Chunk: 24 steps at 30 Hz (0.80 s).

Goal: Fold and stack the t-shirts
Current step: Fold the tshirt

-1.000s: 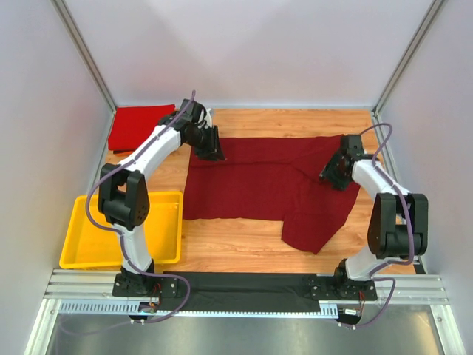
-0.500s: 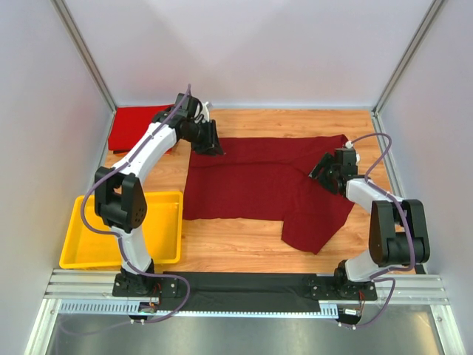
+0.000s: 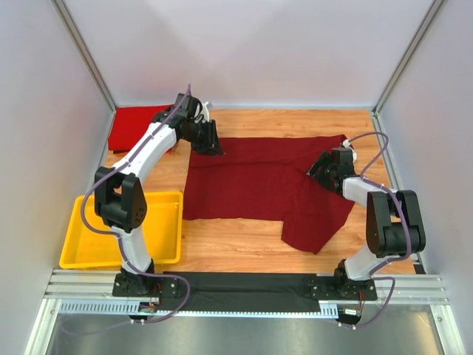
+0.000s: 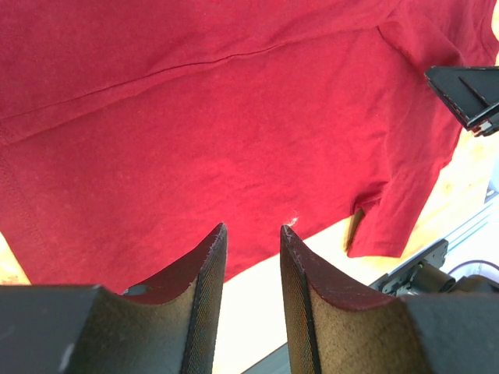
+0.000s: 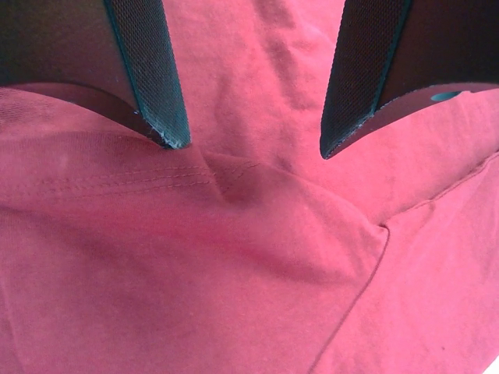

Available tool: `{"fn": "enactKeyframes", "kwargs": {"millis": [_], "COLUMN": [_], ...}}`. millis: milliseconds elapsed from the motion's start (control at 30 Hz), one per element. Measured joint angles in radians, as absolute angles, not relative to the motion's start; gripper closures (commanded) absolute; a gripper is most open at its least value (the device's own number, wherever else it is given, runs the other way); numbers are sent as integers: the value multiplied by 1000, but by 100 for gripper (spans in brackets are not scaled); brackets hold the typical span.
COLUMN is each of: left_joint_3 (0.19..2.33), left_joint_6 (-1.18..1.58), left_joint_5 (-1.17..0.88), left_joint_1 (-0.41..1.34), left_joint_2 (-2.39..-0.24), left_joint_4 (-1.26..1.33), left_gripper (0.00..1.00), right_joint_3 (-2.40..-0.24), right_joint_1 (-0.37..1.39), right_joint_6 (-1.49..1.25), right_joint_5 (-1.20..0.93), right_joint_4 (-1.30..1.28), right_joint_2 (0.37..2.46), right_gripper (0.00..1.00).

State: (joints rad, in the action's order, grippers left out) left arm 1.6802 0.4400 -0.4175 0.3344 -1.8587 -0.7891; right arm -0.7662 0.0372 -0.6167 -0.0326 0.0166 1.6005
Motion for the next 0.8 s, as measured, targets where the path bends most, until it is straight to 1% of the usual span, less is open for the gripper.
{"fn": "enactKeyframes", "kwargs": {"millis": [300,500,633,800], "left_joint_3": [1680,1680,1680,1680], "left_joint_6": [440,440,440,440], "left_joint_5": [-417,-417,-417,-414], "left_joint_1": [334,334,334,334], "left_joint_2": [-1859,-1859,-1859,-1859], "left_joint_4": [-789,-789,-789,-789], "left_gripper": [60,60,61,60], "right_joint_3": [-766,-776,-820,-926], "right_joint_1": [107,123,124,124], "right_joint_6": [-641,-639,-615,-570], "right_joint_5": [55,110,160,201], "right_joint_4": [43,75,87,87], "right_joint_2": [1600,1600,1601,1630], "right_gripper": [31,32,32,33]}}
